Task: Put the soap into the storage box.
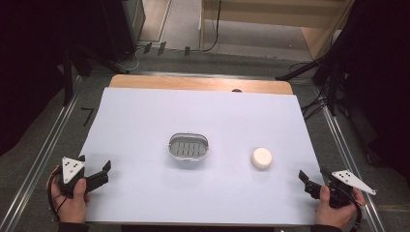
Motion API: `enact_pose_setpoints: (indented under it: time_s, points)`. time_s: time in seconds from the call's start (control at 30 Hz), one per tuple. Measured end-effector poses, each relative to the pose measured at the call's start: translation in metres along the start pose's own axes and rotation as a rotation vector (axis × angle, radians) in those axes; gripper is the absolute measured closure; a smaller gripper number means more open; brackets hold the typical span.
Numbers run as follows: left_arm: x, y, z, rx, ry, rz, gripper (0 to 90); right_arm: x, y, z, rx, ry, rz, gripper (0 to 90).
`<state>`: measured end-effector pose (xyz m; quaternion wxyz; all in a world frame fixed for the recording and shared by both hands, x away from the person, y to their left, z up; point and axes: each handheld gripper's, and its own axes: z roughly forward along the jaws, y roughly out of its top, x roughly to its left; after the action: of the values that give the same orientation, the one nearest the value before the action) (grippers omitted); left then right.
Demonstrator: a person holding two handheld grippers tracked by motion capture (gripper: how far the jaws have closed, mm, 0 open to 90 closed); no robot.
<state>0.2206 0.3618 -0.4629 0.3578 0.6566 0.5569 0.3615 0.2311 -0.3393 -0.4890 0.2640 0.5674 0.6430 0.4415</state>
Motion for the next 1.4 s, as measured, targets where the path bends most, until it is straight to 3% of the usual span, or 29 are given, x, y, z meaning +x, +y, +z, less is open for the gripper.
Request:
enact_pose_setpoints:
  time_s: [0.23,0.4,0.43,0.47,0.5,0.53,0.57,0.63,0.67,0.7,0.8,0.93,1.1,1.4]
  points:
    - [0.001,-0.001,-0.002,-0.021,-0.008,-0.005,13.9,0.002,0.003,0.002,0.038,0.009,-0.013,13.4]
    - [0.0,-0.001,-0.002,-0.023,-0.007,-0.004,13.9,0.0,0.013,0.002,0.078,0.07,-0.016,13.5]
    - [0.0,-0.001,-0.002,-0.023,-0.005,-0.004,13.9,0.001,0.019,0.003,0.111,0.099,-0.046,13.9]
    - [0.0,-0.001,-0.002,-0.021,-0.003,-0.001,13.9,0.001,0.019,0.003,0.111,0.099,-0.046,13.9]
    - [0.0,-0.001,-0.002,-0.018,-0.001,0.002,13.9,0.003,0.021,0.004,0.135,0.1,-0.076,13.9]
    - [-0.001,-0.001,-0.002,-0.015,-0.002,0.006,13.9,0.009,0.027,0.005,0.179,0.09,-0.138,13.9]
    - [-0.001,-0.001,-0.002,-0.015,-0.002,0.006,13.9,0.009,0.027,0.005,0.179,0.09,-0.138,13.9]
    - [-0.001,-0.001,-0.001,-0.014,-0.001,0.012,13.9,0.015,0.032,0.009,0.235,0.115,-0.178,13.9]
    - [-0.001,-0.001,-0.002,-0.017,-0.005,0.011,13.9,0.022,0.035,0.014,0.289,0.137,-0.21,13.9]
    - [-0.001,-0.001,-0.002,-0.017,-0.005,0.011,13.9,0.022,0.035,0.014,0.289,0.137,-0.21,13.9]
    - [0.0,-0.001,-0.002,-0.015,-0.013,0.006,13.9,0.036,0.042,0.022,0.362,0.149,-0.261,13.9]
    - [0.0,-0.001,-0.001,-0.009,-0.016,0.003,13.9,0.045,0.049,0.027,0.4,0.172,-0.275,14.2]
    - [-0.001,0.0,0.0,-0.002,-0.013,0.007,13.9,0.055,0.056,0.04,0.514,0.199,-0.296,15.6]
    - [0.0,0.0,0.0,0.003,-0.019,0.008,13.9,0.065,0.075,0.057,0.592,0.197,-0.272,17.4]
